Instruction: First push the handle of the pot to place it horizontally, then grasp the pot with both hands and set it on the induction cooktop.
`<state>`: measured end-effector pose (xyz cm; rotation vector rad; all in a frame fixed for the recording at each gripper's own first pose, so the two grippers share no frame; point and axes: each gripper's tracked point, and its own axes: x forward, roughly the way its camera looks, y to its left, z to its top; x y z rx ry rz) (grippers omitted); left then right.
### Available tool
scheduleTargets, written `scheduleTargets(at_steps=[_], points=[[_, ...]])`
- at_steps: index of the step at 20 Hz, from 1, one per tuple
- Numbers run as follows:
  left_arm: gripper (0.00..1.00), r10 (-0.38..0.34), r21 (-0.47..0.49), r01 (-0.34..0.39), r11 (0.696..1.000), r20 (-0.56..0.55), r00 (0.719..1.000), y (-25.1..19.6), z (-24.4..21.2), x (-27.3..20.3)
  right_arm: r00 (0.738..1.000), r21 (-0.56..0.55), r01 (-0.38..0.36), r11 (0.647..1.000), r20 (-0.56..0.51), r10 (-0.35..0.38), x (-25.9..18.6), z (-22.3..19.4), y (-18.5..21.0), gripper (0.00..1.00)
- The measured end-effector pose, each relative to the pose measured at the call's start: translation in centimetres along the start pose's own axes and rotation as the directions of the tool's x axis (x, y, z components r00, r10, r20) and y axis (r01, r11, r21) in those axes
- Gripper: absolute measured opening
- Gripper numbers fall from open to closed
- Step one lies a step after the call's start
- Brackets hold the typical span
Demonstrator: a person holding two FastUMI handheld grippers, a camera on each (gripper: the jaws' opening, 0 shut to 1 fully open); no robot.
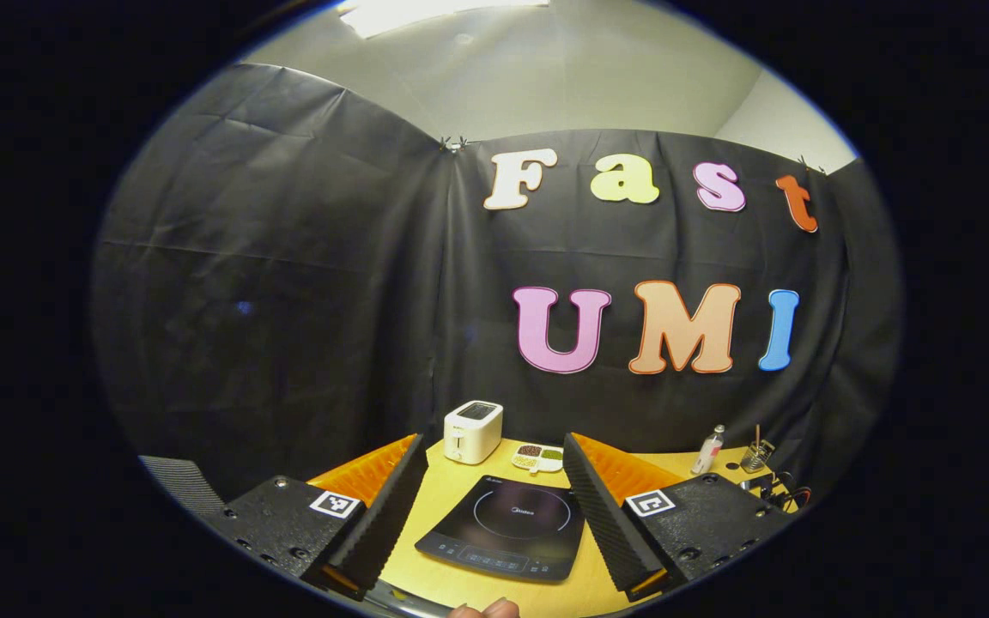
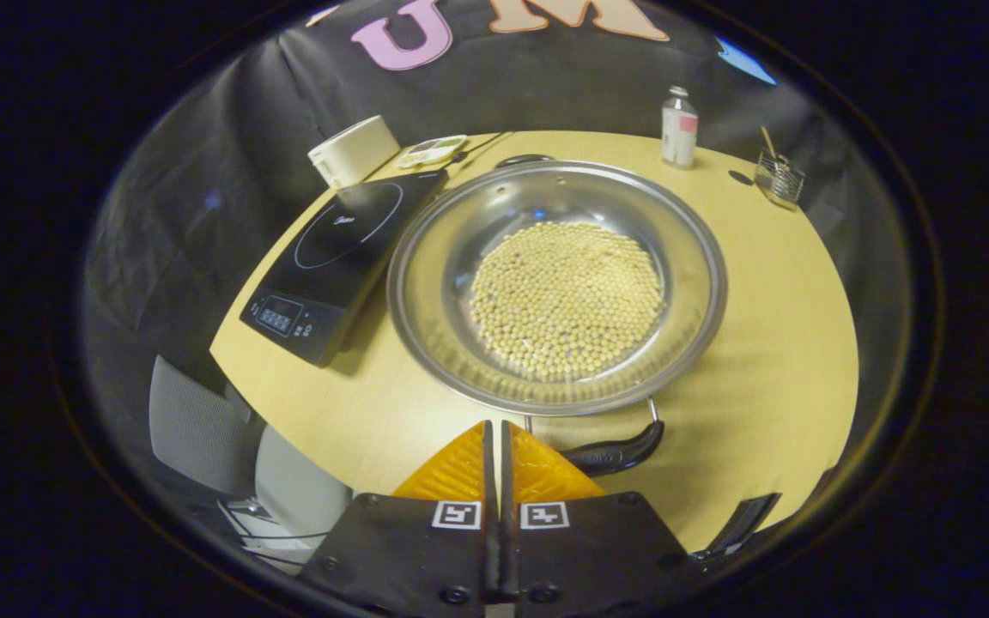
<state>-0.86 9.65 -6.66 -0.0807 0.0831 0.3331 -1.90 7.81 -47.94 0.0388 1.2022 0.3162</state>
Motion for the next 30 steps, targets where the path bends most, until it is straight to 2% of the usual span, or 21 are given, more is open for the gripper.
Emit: scheduleTargets(at_steps=[11,12,13,14,17,18,19,21,22,23,24,25,30], points=[[0.94,0.016,0.011,-0.016,1.0,-0.018,1.0,-3.5,-0.6,1.3,0.999,0.026,0.042,0.999,-0.018,-0.042,0.7,1.6,-7.7,0.03],[0.94,0.02,0.013,-0.02,1.0,-0.019,1.0,-3.9,-0.6,1.4,0.999,0.024,0.043,0.999,-0.02,-0.042,0.8,1.7,-8.3,0.0],[0.97,0.024,0.016,-0.024,1.0,-0.02,0.999,-4.3,-0.7,1.4,0.999,0.024,0.042,0.999,-0.023,-0.042,1.0,2.0,-8.9,0.0],[0.97,0.03,0.019,-0.029,0.999,-0.022,0.999,-4.6,-0.8,1.5,0.999,0.025,0.041,0.999,-0.026,-0.04,1.3,2.2,-9.4,0.03],[0.94,0.045,0.033,-0.044,0.999,-0.029,0.999,-5.7,-0.9,1.7,0.999,0.023,0.042,0.999,-0.026,-0.042,1.9,3.2,-11.5,0.0],[0.94,0.05,0.04,-0.049,0.998,-0.031,0.998,-6.1,-1.0,1.7,0.999,0.027,0.045,0.999,-0.024,-0.044,2.1,3.5,-12.2,0.03],[0.94,0.055,0.047,-0.053,0.997,-0.033,0.998,-6.4,-1.0,1.7,0.999,0.038,0.043,0.998,-0.023,-0.043,2.3,3.9,-12.9,0.0],[0.94,0.063,0.059,-0.061,0.996,-0.042,0.997,-7.0,-1.2,1.6,0.999,0.075,0.04,0.996,-0.018,-0.039,2.8,4.4,-14.0,0.03],[0.97,0.067,0.065,-0.064,0.996,-0.043,0.997,-7.4,-1.2,1.8,0.999,0.094,0.039,0.995,-0.014,-0.038,3.0,4.7,-14.6,0.0],[0.97,0.07,0.072,-0.067,0.995,-0.041,0.997,-7.7,-0.9,1.9,0.999,0.103,0.036,0.994,-0.007,-0.036,3.0,5.1,-14.9,0.03],[0.94,0.07,0.078,-0.066,0.995,-0.038,0.997,-8.1,-0.7,1.8,0.999,0.105,0.037,0.994,0.002,-0.038,3.2,5.6,-15.3,0.03],[0.97,0.068,0.085,-0.065,0.994,-0.039,0.997,-8.3,-0.6,1.9,0.999,0.103,0.041,0.994,0.007,-0.042,3.3,6.0,-15.7,0.0],[0.97,0.061,0.098,-0.055,0.994,-0.052,0.997,-9.3,-0.6,2.7,0.999,0.128,0.049,0.991,0.015,-0.052,4.0,7.1,-16.5,0.03]])
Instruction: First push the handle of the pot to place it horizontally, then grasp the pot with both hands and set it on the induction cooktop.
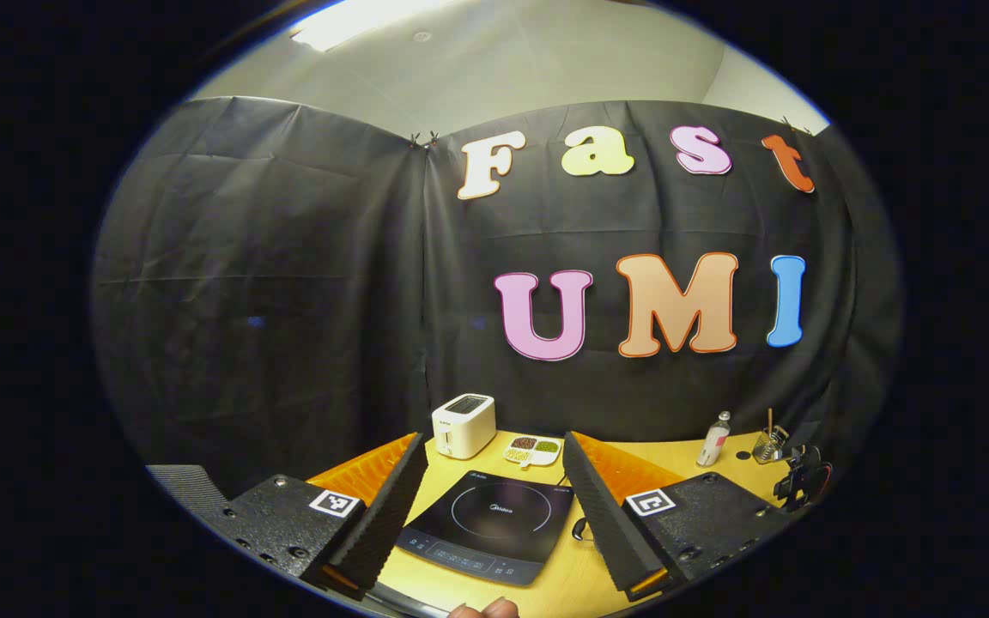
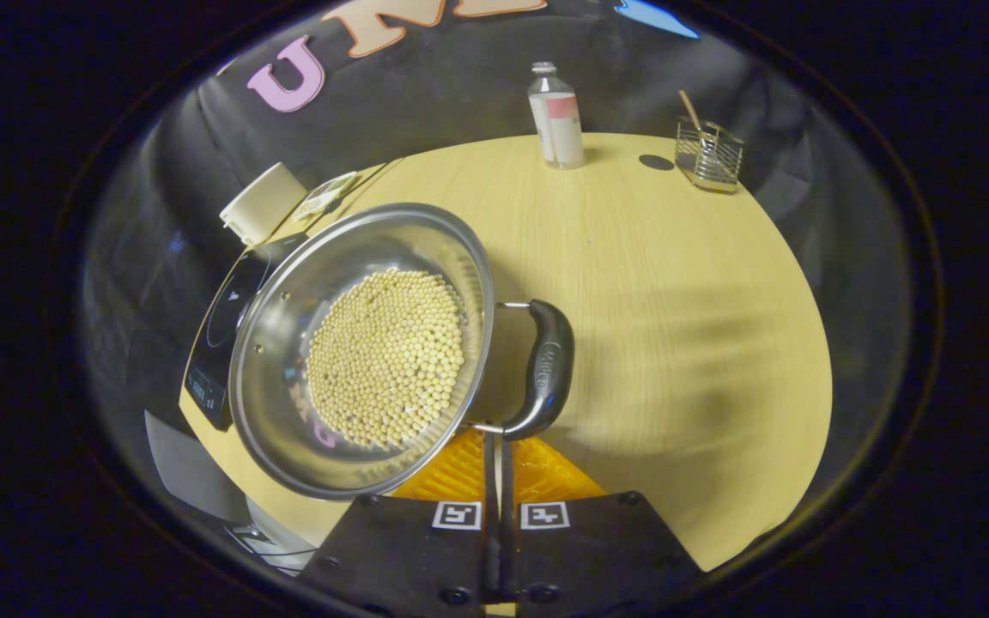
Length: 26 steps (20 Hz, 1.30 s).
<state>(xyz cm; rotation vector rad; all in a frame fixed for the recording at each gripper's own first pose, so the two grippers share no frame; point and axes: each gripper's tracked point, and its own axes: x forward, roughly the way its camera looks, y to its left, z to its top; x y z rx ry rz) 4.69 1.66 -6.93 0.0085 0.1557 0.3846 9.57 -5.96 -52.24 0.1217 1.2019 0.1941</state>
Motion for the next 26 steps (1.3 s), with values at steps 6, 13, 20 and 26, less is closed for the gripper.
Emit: scheduleTargets(at_steps=[6,13,20,26], points=[[0.97,-0.093,0.026,0.095,0.995,-0.059,0.994,-2.2,-1.8,1.7,0.998,-0.016,0.049,0.999,0.031,-0.048,-0.9,0.0,-0.1,0.0],[0.98,-0.335,-0.149,0.303,0.941,-0.31,0.89,-4.9,-10.5,3.9,0.975,0.078,0.162,0.984,0.142,-0.171,-4.6,1.2,0.9,0.03],[0.96,-0.526,-0.299,0.432,0.851,-0.492,0.694,-7.2,-17.8,6.3,0.947,0.199,0.23,0.953,0.178,-0.266,-7.3,1.6,2.2,0.51],[0.96,-0.525,-0.263,0.47,0.843,-0.598,0.606,-9.2,-22.7,8.3,0.947,0.196,0.247,0.949,0.158,-0.28,-6.3,2.8,1.2,0.9]])
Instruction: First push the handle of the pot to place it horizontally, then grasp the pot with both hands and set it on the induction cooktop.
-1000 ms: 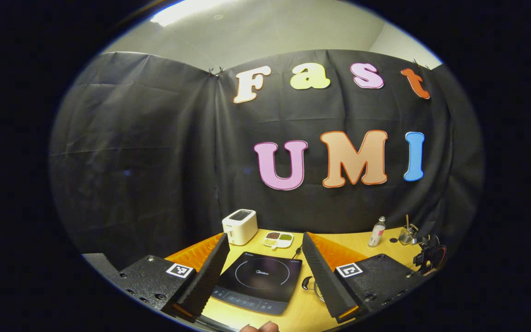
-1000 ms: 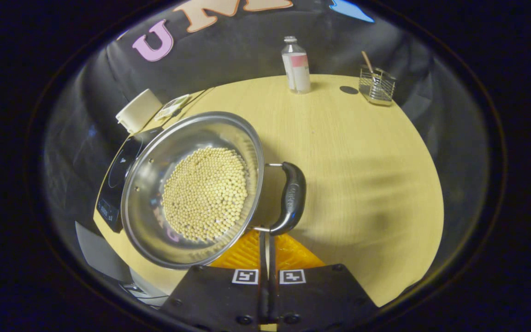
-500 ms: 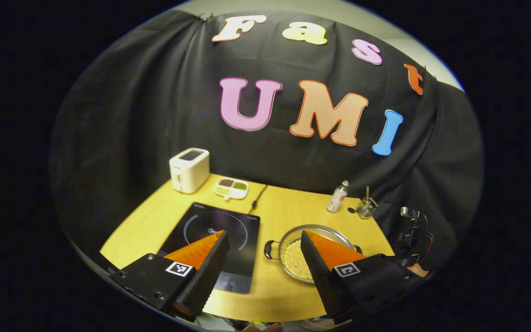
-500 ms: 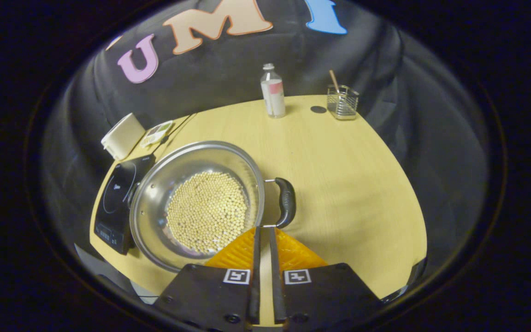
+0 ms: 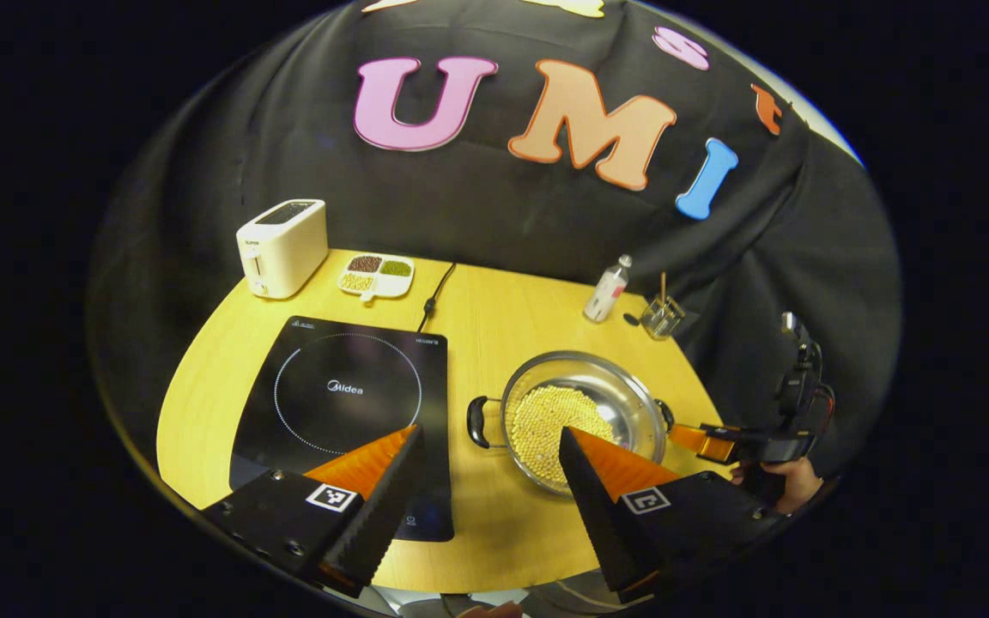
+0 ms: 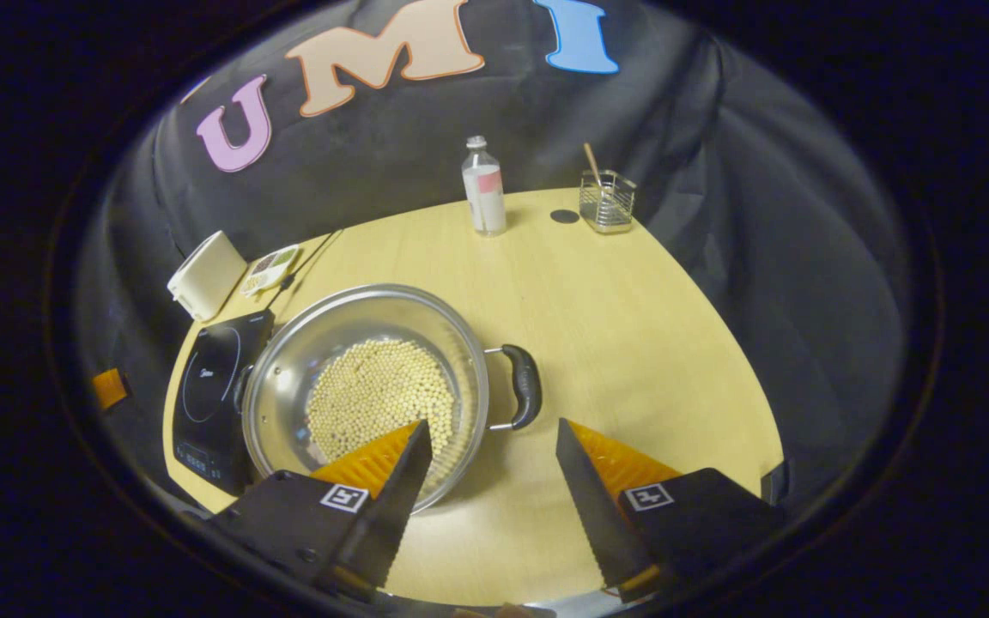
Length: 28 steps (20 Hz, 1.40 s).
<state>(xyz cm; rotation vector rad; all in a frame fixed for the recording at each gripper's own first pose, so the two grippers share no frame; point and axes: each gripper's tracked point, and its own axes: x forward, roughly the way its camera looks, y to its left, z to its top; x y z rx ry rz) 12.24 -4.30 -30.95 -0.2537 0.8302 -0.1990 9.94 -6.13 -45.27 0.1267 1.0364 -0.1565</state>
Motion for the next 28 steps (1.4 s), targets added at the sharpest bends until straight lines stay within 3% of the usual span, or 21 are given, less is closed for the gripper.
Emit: scheduleTargets(at_steps=[1,2,3,4,6,7,10,12,13,14,15,16,19,21,25,26,27,28], points=[[0.96,-0.001,-0.012,0.0,1.0,-0.011,1.0,-0.2,-0.3,0.9,1.0,0.001,-0.007,1.0,-0.002,0.007,0.6,0.4,0.0,0.9],[0.96,-0.01,-0.023,0.01,1.0,-0.027,1.0,-0.7,-0.5,2.0,1.0,-0.012,-0.013,1.0,-0.008,0.013,1.4,0.5,-0.1,0.84],[0.96,-0.022,-0.033,0.02,0.999,-0.047,0.999,-1.1,-0.9,3.2,1.0,-0.032,-0.019,0.999,-0.02,0.018,2.1,0.5,-0.2,0.89],[0.96,-0.029,-0.04,0.026,0.999,-0.074,0.997,-1.4,-1.2,4.4,0.999,-0.049,-0.028,0.998,-0.03,0.026,2.7,0.6,-0.4,0.84],[0.96,-0.046,-0.067,0.038,0.997,-0.119,0.992,-2.0,-1.9,6.7,0.997,-0.039,-0.058,0.998,-0.057,0.056,4.2,0.9,-0.3,0.89],[1.0,-0.044,-0.082,0.033,0.996,-0.14,0.989,-2.0,-2.2,7.9,0.995,-0.027,-0.074,0.997,-0.07,0.072,4.9,1.0,-0.2,0.85],[0.95,0.003,-0.07,-0.018,0.997,-0.21,0.978,-0.8,-3.3,10.9,0.989,-0.032,-0.103,0.994,-0.106,0.1,7.1,1.0,-0.1,0.83],[0.95,0.022,-0.055,-0.036,0.998,-0.245,0.969,-0.4,-3.8,12.5,0.987,-0.056,-0.114,0.992,-0.122,0.107,8.1,0.9,-0.2,0.88],[0.93,0.037,-0.044,-0.051,0.998,-0.273,0.961,-0.1,-4.5,13.1,0.985,-0.059,-0.126,0.99,-0.129,0.118,8.5,0.9,-0.2,0.78],[0.93,0.05,-0.031,-0.061,0.998,-0.291,0.956,0.2,-4.9,13.6,0.982,-0.053,-0.136,0.989,-0.137,0.128,8.9,0.7,0.0,0.79],[0.97,0.067,-0.016,-0.076,0.997,-0.315,0.947,0.5,-5.4,14.0,0.98,-0.045,-0.145,0.988,-0.143,0.137,9.2,0.6,0.1,0.67],[0.91,0.078,-0.003,-0.084,0.996,-0.339,0.937,0.6,-5.9,14.4,0.979,-0.04,-0.151,0.988,-0.148,0.143,9.4,0.5,0.1,0.69],[0.88,0.075,0.01,-0.077,0.997,-0.381,0.921,0.1,-6.8,15.7,0.974,-0.031,-0.162,0.986,-0.164,0.155,10.1,0.4,0.3,0.66],[0.88,0.095,0.025,-0.093,0.995,-0.407,0.908,0.5,-7.4,16.4,0.972,-0.025,-0.161,0.987,-0.18,0.154,10.3,0.1,0.4,0.71],[0.85,0.121,0.017,-0.127,0.992,-0.446,0.887,1.4,-8.2,17.2,0.966,-0.018,-0.181,0.983,-0.189,0.174,10.4,0.0,0.8,0.58],[0.81,0.121,0.026,-0.123,0.992,-0.45,0.885,1.7,-8.1,17.3,0.965,-0.014,-0.187,0.982,-0.191,0.181,10.4,0.0,0.8,0.57],[0.67,0.118,0.034,-0.115,0.993,-0.455,0.882,1.9,-8.2,17.2,0.963,-0.009,-0.191,0.982,-0.193,0.186,10.5,0.0,0.8,0.57],[0.67,0.113,0.04,-0.107,0.993,-0.455,0.883,1.9,-8.1,17.5,0.964,-0.01,-0.192,0.981,-0.192,0.186,10.2,0.0,0.8,0.54]])
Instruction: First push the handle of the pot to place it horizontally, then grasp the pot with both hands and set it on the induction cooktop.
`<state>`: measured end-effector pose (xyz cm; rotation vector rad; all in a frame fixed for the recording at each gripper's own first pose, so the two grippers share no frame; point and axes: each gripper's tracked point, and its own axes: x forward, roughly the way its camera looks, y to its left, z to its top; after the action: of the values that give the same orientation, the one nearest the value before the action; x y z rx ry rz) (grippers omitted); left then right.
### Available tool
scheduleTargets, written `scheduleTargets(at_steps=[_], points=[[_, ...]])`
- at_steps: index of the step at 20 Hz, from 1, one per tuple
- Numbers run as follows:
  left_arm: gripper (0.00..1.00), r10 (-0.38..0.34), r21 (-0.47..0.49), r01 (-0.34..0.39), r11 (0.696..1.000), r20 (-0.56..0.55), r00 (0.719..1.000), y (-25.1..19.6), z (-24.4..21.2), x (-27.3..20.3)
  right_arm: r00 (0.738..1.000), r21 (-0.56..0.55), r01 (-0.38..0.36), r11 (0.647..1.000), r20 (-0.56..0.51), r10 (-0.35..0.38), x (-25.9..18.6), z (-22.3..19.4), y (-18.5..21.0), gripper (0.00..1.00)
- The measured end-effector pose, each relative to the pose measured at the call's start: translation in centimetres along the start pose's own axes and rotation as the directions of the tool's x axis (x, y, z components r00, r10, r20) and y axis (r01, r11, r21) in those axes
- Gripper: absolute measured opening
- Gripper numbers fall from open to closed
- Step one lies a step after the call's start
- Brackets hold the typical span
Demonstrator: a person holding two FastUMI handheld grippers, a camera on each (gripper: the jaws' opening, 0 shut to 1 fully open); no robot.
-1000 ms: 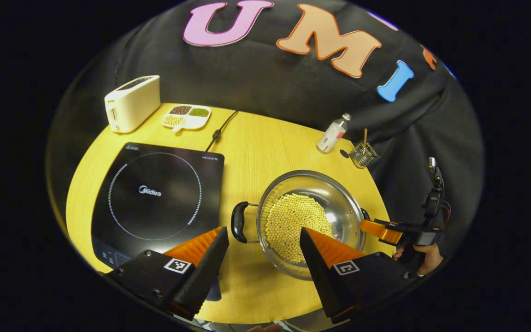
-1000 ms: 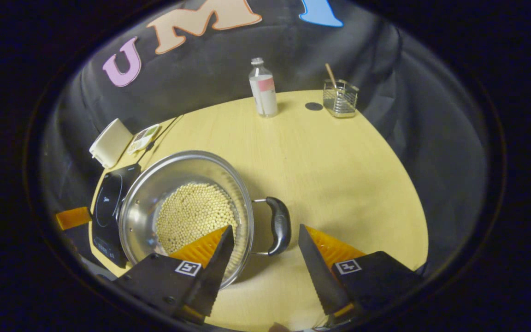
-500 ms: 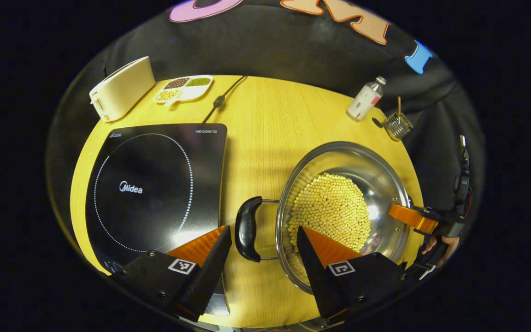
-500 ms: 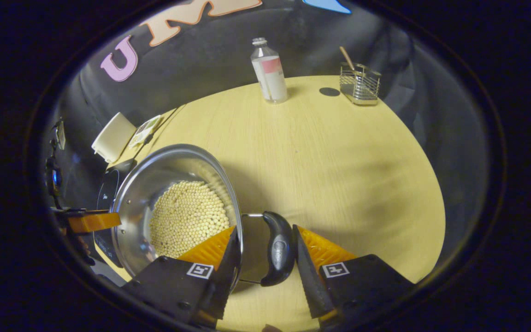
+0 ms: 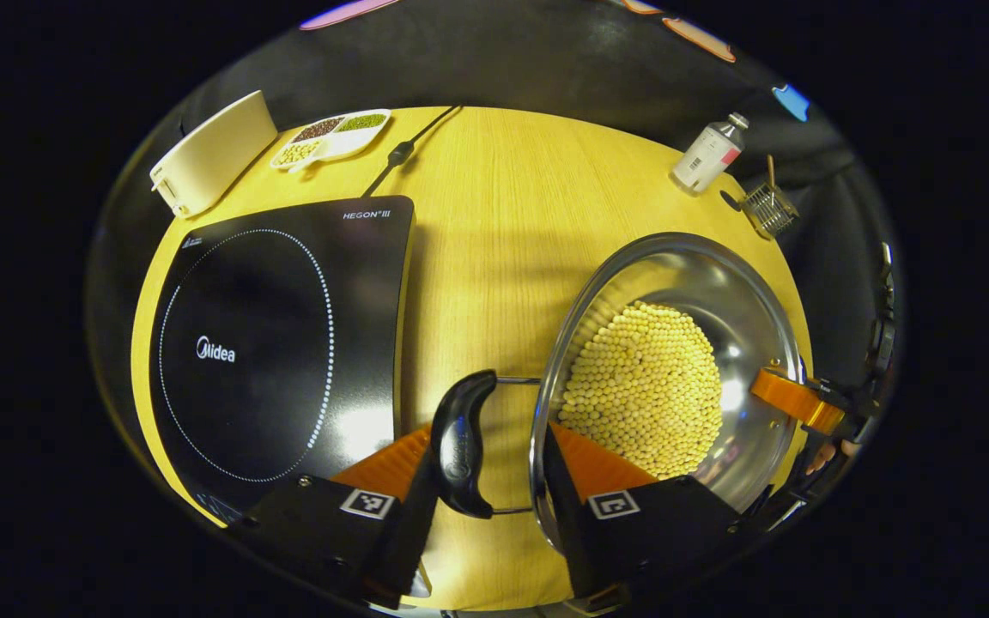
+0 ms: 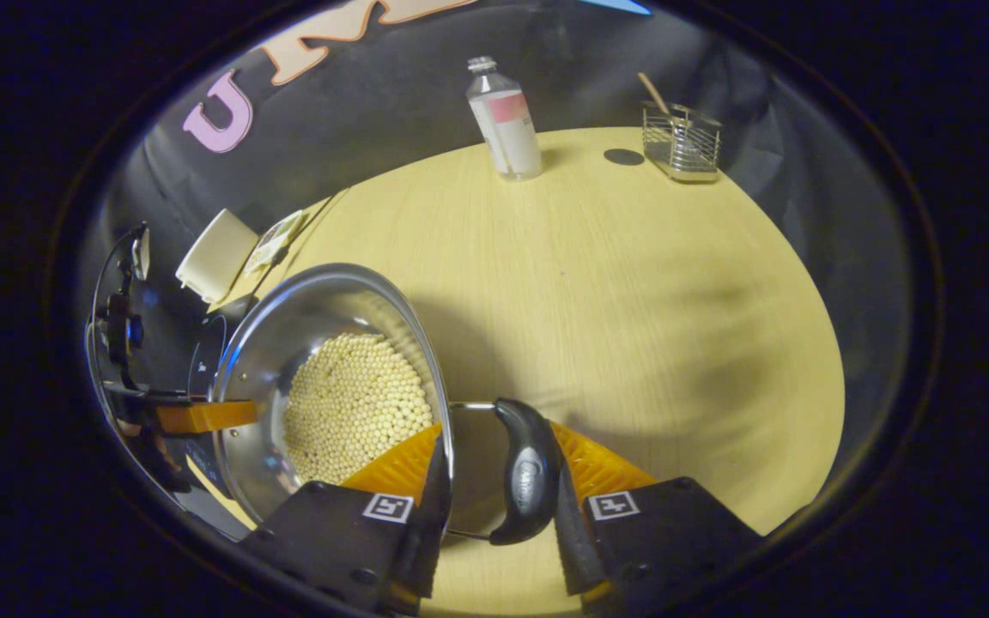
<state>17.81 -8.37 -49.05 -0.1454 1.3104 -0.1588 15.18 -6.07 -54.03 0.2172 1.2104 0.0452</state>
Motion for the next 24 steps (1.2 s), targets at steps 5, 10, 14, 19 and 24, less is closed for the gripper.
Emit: scheduleTargets(at_steps=[5,10,14,19,24], points=[[0.65,-0.008,0.009,0.008,1.0,-0.005,1.0,0.0,0.1,-0.1,1.0,0.0,0.006,1.0,0.004,-0.006,-0.2,0.1,0.1,0.54],[0.57,0.001,0.019,-0.001,1.0,0.012,1.0,-0.4,0.1,-0.8,1.0,0.044,-0.005,0.999,-0.014,0.005,-0.4,0.3,-0.2,0.45],[0.58,0.003,0.025,-0.004,1.0,0.038,0.999,-0.5,0.9,-2.7,1.0,0.057,-0.017,0.998,0.002,0.017,-1.7,0.9,0.3,0.43],[0.58,0.025,-0.011,-0.024,1.0,0.076,0.997,2.3,1.4,-5.3,0.998,0.023,-0.056,0.998,0.024,0.055,-2.6,1.9,4.1,0.43],[0.56,0.025,-0.033,-0.021,0.999,0.099,0.995,6.1,1.5,-6.7,0.997,0.002,-0.073,0.997,0.026,0.073,-2.6,2.1,8.4,0.5]])
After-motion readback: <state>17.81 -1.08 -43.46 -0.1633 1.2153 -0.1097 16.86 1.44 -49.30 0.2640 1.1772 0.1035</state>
